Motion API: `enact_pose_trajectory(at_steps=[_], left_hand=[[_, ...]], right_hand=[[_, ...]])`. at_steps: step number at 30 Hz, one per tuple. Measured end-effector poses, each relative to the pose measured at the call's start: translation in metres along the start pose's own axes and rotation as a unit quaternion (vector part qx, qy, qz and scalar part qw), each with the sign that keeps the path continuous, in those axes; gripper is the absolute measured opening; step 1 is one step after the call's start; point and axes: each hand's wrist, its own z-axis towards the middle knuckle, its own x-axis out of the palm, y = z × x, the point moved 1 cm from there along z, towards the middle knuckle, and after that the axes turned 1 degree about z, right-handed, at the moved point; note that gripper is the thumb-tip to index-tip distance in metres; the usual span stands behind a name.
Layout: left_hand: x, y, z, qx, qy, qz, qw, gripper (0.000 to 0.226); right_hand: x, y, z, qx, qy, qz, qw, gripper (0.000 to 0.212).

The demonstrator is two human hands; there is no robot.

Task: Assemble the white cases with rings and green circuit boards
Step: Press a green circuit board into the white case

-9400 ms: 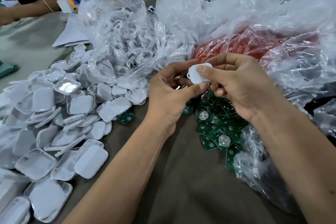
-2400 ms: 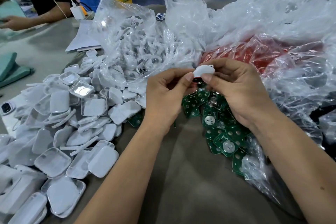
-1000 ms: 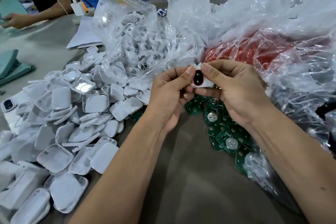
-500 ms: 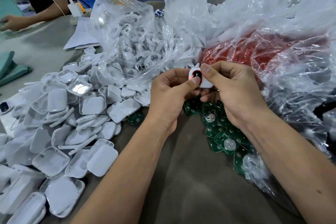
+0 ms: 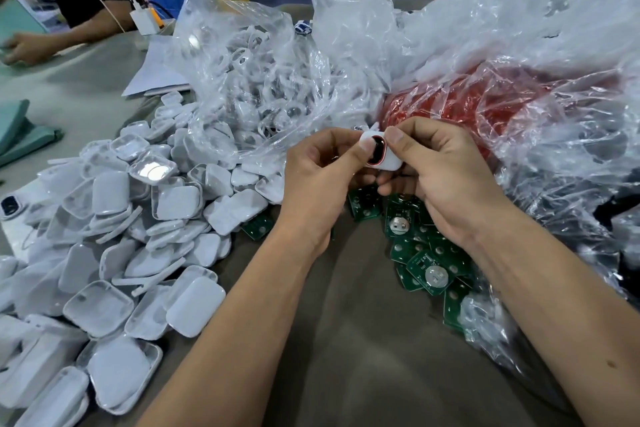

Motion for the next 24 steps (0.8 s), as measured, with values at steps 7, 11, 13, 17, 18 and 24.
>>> enact_pose_trajectory(at_steps=[7,11,13,17,18,24], left_hand=[[-0.0003,-0.0001,-0.0001,0.012,-0.008,-0.025,1.0,0.009],[0.0014,0.0005,-0.0006,0.019,-0.013,-0.029,0.999,0.01],[0.0012,-0.0003,-0.0009,0.021,-0.015,-0.034,0.999,0.009],[-0.0006,-0.0022,-0.0005,0.009,-0.012,-0.051,0.999,0.011],[-0.0008,-0.0023,-0.0001,0.003,-0.01,-0.06,0.998,0.012],[-0.0013,-0.0024,0.0009,-0.006,-0.007,-0.102,0.995,0.01]], right_hand=[[0.0007,-0.003,0.0023,-0.007,0.019,0.023,1.0,0.02],[0.0016,-0.0063,0.0022,-0.055,-0.003,-0.028,0.998,0.019],[0.0029,-0.0078,0.0023,-0.06,0.008,-0.041,0.997,0.015],[-0.0006,-0.007,0.0032,-0.099,0.013,-0.089,0.991,0.003],[-0.0014,-0.0065,0.0034,-0.111,0.015,-0.097,0.989,0.006],[-0.002,-0.005,0.0032,-0.14,0.007,-0.079,0.987,0.018]])
